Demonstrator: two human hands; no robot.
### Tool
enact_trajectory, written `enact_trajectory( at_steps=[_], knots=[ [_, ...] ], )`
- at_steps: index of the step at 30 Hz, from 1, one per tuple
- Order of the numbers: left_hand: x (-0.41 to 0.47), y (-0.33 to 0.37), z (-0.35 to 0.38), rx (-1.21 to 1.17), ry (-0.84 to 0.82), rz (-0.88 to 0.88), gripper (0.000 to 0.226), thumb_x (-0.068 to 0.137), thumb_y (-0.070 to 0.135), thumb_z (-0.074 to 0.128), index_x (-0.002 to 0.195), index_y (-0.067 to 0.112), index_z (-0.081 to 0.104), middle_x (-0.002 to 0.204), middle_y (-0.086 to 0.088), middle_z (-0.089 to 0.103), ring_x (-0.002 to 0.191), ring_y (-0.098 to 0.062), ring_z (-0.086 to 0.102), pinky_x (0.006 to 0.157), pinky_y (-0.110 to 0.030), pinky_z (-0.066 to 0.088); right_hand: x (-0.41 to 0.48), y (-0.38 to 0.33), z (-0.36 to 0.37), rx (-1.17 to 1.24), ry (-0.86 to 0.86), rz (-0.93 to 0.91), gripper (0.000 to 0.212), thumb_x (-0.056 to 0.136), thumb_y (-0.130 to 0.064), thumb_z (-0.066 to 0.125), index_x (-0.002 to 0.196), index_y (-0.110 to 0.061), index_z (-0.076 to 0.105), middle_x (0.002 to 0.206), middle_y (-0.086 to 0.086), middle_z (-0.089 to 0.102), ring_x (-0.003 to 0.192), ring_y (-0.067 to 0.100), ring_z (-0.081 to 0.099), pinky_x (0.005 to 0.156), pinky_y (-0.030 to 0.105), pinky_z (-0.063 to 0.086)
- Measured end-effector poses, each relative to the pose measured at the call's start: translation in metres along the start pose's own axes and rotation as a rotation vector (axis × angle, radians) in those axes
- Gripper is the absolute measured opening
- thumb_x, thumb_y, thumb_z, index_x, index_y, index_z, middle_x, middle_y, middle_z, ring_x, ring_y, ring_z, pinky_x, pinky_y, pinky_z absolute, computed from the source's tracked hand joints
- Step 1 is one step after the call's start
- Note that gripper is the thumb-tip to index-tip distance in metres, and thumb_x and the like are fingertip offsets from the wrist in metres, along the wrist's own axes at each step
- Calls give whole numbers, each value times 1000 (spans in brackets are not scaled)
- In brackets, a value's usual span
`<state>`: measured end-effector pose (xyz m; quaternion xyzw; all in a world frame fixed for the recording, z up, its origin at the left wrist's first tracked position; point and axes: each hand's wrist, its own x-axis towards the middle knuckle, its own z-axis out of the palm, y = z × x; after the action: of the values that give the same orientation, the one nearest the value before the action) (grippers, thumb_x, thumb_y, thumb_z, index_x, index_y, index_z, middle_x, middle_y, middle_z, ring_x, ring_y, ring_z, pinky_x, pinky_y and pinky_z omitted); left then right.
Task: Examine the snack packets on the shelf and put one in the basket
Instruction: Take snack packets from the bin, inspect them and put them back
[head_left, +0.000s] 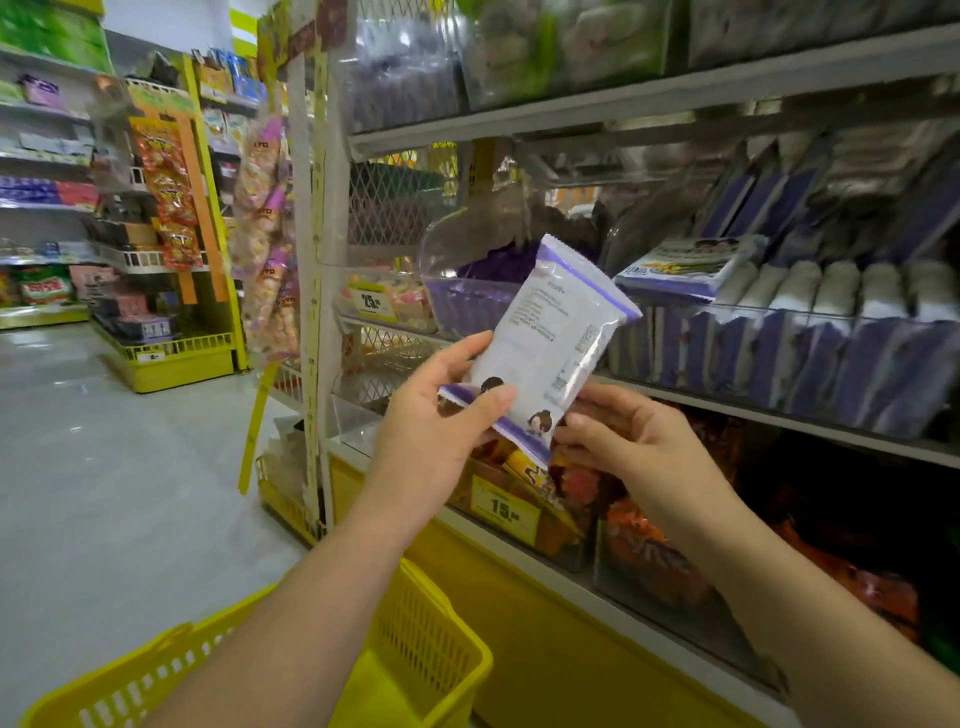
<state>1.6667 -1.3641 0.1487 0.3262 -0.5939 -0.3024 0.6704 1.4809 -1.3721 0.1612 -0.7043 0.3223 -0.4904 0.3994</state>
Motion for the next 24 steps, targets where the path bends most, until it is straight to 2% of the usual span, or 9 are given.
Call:
enact_trajectory(
  at_steps=[2,4,5,8,11,13,16,18,24],
  knots=[
    [8,16,10,78,38,78,39,79,30,73,104,57,62,113,17,67,105,-10,66,79,-29,56,7,-22,-26,-284,111,-139,21,90,-17,63,104,-34,66,95,-18,72,90,-4,66,81,15,53],
    [19,32,20,191,71,167,42,84,26,73,106,59,58,109,25,65,101,1,64,78,-16,53,20,-46,-51,-529,271,-290,20,87,-18,65,99,-33,68,86,-23,68,81,-6,64,75,11,50],
    [25,39,25,271,87,206,44,85,26,72,107,60,56,107,25,64,98,3,63,76,-11,50,28,-57,-64,-643,334,-327,19,86,-20,66,100,-32,68,84,-22,67,80,-3,64,74,17,51],
    [44,57,43,470,99,317,48,85,20,72,120,48,55,99,19,61,78,-2,62,67,-10,49,57,-75,-95,-1088,351,-204,39,85,-39,64,123,-31,59,107,-5,63,102,20,61,83,37,50],
    [64,68,59,658,52,416,48,84,16,73,128,29,59,95,24,51,71,3,56,68,-5,45,79,-73,-108,-1349,217,10,61,85,-57,56,140,-36,38,140,-3,45,123,21,51,91,40,45],
    [77,72,67,760,30,454,48,84,16,73,129,27,60,93,21,48,71,2,53,71,-6,40,90,-69,-108,-1347,163,25,67,84,-62,54,142,-38,32,148,-5,38,127,21,48,95,41,44],
    [93,73,77,823,-8,448,48,86,18,71,132,27,58,101,15,50,84,-9,57,80,-22,47,98,-68,-104,-1244,145,-24,65,81,-60,59,138,-38,38,143,-4,43,121,18,51,93,38,47],
    [100,71,82,856,-6,434,48,87,21,69,133,28,56,107,13,53,84,-8,54,79,-26,48,98,-67,-103,-1170,129,-43,63,80,-54,64,136,-37,43,138,-5,48,113,15,55,89,33,48],
    [107,61,86,806,42,390,47,87,22,70,131,29,57,95,26,47,75,3,56,63,-4,41,97,-62,-103,-1052,162,-190,39,82,-34,70,120,-27,65,128,-11,54,113,7,52,93,20,41]
  ],
)
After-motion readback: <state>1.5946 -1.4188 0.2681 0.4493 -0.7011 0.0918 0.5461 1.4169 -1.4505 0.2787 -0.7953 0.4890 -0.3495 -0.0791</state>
